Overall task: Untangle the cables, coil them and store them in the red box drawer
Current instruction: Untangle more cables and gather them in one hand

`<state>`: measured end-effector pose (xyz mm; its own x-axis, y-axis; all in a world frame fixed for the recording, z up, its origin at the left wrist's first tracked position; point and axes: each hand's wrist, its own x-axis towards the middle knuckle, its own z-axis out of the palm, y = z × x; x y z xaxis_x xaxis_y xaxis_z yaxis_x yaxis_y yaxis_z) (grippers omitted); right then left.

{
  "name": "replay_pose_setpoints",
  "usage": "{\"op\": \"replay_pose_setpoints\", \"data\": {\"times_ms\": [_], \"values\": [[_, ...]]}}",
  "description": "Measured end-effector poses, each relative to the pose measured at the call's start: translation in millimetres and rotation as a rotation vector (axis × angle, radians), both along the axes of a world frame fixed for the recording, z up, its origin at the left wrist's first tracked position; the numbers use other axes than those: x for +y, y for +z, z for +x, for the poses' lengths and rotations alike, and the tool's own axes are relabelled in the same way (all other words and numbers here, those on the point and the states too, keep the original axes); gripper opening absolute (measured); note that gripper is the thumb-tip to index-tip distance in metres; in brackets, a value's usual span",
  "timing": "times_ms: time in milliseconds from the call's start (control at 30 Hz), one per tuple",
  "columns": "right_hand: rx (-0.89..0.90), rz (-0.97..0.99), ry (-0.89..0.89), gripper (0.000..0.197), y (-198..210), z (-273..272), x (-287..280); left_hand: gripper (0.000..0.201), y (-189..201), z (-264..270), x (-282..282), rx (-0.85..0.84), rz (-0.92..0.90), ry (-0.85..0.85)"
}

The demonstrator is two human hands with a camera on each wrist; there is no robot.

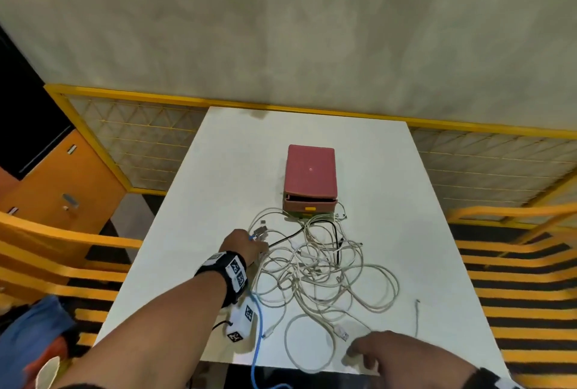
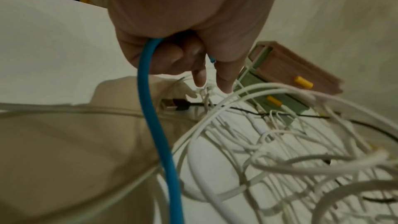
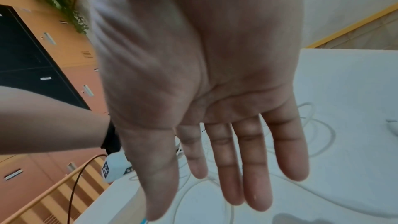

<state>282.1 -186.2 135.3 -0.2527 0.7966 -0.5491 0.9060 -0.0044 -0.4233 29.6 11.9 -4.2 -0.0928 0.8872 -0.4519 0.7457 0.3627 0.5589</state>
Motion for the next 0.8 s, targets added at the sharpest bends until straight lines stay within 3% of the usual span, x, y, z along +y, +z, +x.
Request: {"op": "replay_pose_setpoints", "data": {"times_ms": [33, 167, 267, 433, 500, 633, 700, 800], "values": [[0.014, 0.021, 0.085, 0.038, 9, 1, 0, 0.035, -3, 3, 0, 0.031, -0.021, -0.037], [-0.124, -0.127, 0.003, 0.012, 10, 4, 4, 0.024, -3, 11, -4, 0.131, -0.058, -0.175], [-0.027, -0.173, 0.058, 0.042, -3, 7, 12, 0.026, 15, 13, -4, 0.104, -0.074, -0.323], [0.153, -0.139, 0.024, 0.046, -2, 11, 36, 0.019, 64, 5, -5, -0.046, -0.081, -0.35], [0.229, -0.098, -0.028, 0.039, 0, 9, 44, 0.019, 85, 2, -10, -0.157, -0.025, -0.3], [0.483, -0.03, -0.185, 0.026, 3, -4, 57, 0.04, 124, 3, -29, -0.498, 0.164, -0.112], [0.583, 0.005, -0.249, 0.019, 7, -11, 61, 0.046, 139, 7, -39, -0.636, 0.207, -0.111], [0.717, -0.041, -0.329, 0.012, 19, -22, 68, 0.03, 163, 17, -52, -0.846, 0.234, -0.154]]}}
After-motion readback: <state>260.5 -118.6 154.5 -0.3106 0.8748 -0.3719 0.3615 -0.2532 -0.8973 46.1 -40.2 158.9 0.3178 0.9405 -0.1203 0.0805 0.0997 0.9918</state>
